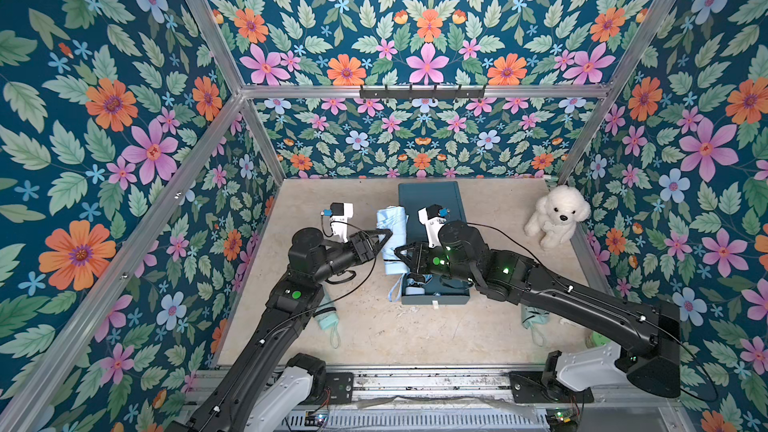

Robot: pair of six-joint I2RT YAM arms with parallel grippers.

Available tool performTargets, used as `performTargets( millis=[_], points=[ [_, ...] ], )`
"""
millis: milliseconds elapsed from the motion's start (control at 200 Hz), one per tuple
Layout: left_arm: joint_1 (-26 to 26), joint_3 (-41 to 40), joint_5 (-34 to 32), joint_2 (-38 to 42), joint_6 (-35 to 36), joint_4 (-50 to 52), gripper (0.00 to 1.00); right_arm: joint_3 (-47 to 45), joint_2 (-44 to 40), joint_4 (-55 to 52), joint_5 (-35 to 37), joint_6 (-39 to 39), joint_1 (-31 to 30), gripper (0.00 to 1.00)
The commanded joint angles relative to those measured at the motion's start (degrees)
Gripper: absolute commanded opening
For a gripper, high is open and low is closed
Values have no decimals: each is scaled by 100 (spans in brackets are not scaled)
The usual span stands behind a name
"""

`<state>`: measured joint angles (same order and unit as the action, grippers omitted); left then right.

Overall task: Place the umbrella in the drawer by color
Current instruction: Pick up the umbrella from the center of the board.

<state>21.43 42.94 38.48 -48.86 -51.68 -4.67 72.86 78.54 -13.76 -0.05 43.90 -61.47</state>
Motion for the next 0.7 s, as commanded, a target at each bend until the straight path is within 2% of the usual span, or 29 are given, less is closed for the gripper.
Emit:
performTargets(
  millis=[0, 105, 250, 430, 490, 590, 695],
  points=[
    [-7, 25, -530, -6, 223, -46, 66, -137, -243, 123, -151, 287, 5, 0],
    [-5, 47, -1110, -185, 574, 556, 71, -666, -664, -10, -322, 758, 30, 0],
    [132, -337, -1551, -370, 759, 634, 72, -1760, -1408, 205, -766, 1597, 29, 0],
    [1091, -525, -2310, -686, 927, 570, 72, -2413, -1938, 45, -962, 2227, 110, 0],
    [1257, -569, -2414, -813, 908, 572, 72, -2483, -1969, -38, -1050, 2310, 230, 0],
    [1334, -702, -2532, -956, 790, 572, 66, -2616, -1992, -2, -1234, 2460, 401, 0],
    [1456, -764, -2655, -1125, 773, 679, 52, -2551, -2025, -254, -1187, 2423, 411, 0]
  ],
)
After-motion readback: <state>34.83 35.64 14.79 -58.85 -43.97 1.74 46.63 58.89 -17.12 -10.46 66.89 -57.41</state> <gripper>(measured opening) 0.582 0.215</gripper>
